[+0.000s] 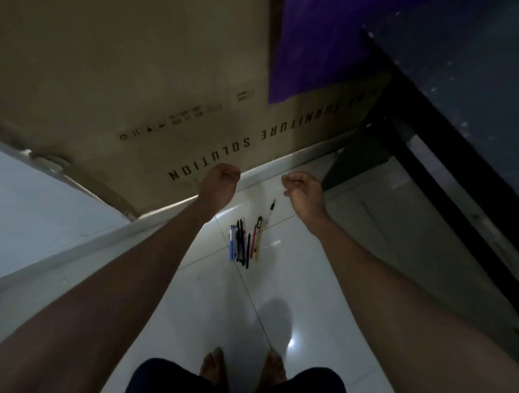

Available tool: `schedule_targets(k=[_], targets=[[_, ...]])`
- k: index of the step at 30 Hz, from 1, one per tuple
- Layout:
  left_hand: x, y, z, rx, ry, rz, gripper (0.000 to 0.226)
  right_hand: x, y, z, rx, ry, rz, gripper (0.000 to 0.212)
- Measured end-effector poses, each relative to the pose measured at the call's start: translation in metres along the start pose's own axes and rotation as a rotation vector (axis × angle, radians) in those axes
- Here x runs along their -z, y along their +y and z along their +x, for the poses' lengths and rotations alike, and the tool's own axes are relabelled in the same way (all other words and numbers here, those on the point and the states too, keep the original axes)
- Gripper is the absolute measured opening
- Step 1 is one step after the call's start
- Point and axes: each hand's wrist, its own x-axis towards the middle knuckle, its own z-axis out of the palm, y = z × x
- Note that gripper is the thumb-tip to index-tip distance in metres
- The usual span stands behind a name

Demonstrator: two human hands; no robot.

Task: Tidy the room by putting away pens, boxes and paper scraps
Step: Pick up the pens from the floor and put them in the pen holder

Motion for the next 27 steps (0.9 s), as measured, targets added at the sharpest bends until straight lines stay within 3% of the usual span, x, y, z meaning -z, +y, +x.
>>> schedule_targets(k=[3, 7, 13, 15, 23, 27], targets=[[-0.004, -0.055, 0.022, 0.032, 0.043, 0.010, 0.027, -0.017, 0.057, 0.025, 0.001, -0.008, 0.003, 0.008], [-0.017, -0.125, 0.054, 0.022, 0.018, 0.151, 0.013, -0.036, 0.130, 0.059, -0.020, 0.005, 0.000, 0.015], [-0.045, -0.229, 0.098, 0.006, 0.041, 0.176, 0.023, -0.054, 0.236, 0.105, -0.035, -0.001, -0.091, 0.014], [-0.052, -0.264, 0.112, 0.041, 0.061, 0.189, 0.013, -0.061, 0.267, 0.123, -0.037, -0.021, -0.154, 0.021], [-0.078, -0.373, 0.162, 0.208, 0.139, 0.431, 0.044, -0.095, 0.358, 0.198, 0.017, -0.127, -0.392, 0.043], [-0.092, -0.401, 0.172, 0.242, 0.118, 0.500, 0.074, -0.103, 0.384, 0.225, 0.112, -0.188, -0.525, 0.050]])
